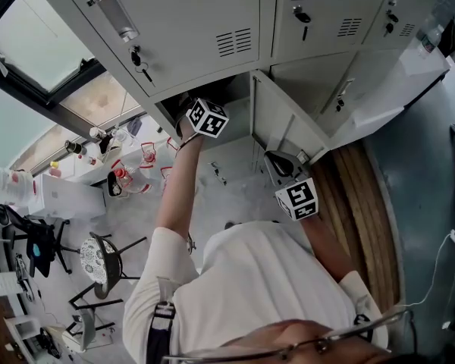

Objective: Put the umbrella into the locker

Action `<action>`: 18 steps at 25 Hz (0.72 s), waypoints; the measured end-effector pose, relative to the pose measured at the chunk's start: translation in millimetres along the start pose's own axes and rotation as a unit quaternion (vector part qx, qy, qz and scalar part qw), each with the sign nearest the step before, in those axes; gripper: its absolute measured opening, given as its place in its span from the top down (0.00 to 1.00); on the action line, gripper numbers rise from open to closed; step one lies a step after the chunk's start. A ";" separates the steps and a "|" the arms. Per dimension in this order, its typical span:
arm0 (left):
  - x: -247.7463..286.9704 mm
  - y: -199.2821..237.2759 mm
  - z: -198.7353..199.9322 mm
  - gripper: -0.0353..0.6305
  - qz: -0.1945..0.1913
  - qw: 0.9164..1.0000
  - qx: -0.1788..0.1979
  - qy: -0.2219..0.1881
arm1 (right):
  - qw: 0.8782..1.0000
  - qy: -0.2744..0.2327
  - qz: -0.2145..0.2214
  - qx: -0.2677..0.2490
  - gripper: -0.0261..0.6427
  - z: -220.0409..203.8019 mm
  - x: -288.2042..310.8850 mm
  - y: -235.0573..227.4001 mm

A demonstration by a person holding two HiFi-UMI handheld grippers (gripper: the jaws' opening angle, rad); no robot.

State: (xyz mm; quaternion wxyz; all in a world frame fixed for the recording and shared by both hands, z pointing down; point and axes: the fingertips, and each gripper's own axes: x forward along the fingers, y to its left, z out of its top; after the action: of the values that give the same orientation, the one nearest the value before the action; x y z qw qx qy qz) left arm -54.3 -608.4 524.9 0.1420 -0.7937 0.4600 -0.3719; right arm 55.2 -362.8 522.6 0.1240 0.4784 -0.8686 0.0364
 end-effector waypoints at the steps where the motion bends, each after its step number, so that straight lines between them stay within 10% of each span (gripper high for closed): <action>1: -2.4 -2.4 0.1 0.34 0.000 1.000 0.002 -0.005 | 1.000 0.000 0.003 -0.001 0.95 -0.1 1.3 2.5; 12: -47.7 -15.7 11.1 0.34 0.058 0.995 0.018 -0.084 | 1.000 -0.002 0.016 -0.001 0.95 1.3 3.8 11.0; 18: -91.6 -19.6 12.0 0.34 0.068 0.990 -0.037 -0.121 | 0.999 0.002 0.036 0.001 0.95 -3.0 6.1 23.7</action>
State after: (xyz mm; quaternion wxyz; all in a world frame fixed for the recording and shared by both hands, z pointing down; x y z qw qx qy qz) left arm -60.9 -522.7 485.7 0.1925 -0.8046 0.5053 -0.2455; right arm 32.7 -354.5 528.4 0.1241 0.4468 -0.8850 0.0428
